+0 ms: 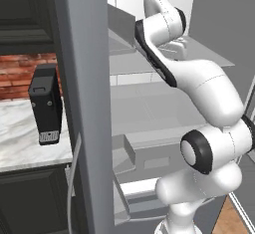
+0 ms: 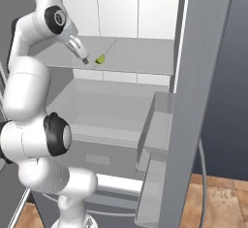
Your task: There is a bowl on the dining counter. Grab a lemon wedge from the fridge and place it in the bowl. Then get the liquor bottle and glass cup from the cabinet and place them next to the bowl.
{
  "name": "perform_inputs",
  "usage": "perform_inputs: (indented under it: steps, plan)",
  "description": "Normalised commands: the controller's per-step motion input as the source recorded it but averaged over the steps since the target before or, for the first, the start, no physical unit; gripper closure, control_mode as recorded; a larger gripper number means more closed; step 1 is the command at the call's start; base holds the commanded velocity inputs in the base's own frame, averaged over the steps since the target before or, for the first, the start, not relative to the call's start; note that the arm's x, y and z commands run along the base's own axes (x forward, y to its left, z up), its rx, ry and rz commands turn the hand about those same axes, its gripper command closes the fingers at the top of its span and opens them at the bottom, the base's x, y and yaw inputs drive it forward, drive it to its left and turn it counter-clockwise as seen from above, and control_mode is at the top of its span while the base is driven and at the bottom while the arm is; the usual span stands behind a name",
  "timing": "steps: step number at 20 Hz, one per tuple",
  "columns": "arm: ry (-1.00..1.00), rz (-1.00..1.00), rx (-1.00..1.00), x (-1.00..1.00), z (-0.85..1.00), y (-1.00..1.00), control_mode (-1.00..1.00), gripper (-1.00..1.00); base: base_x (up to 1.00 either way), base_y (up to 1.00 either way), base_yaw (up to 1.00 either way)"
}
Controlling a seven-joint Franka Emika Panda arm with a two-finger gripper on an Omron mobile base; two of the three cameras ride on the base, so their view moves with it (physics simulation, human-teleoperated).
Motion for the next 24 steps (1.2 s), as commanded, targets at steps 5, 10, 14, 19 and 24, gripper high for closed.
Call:
perform_inputs:
  steps: [5,10,14,19,24]
  plan:
    - [-0.18,-0.16,0.23,0.00,-0.28,-0.05,-1.00,-1.00,0.00,0.00,0.00]
    - [-0.26,0.00,0.30,0.00,-0.04,-0.27,-1.00,-1.00,0.00,0.00,0.00]
    - [-0.15,0.00,0.27,0.00,0.01,-0.39,-1.00,-1.00,0.00,0.00,0.00]
    - [0.00,-0.09,0.18,0.20,0.16,-0.14,-1.00,-1.00,0.00,0.00,0.00]
    - [0.08,-0.13,0.12,0.27,0.29,0.00,-1.00,-1.00,0.00,0.00,0.00]
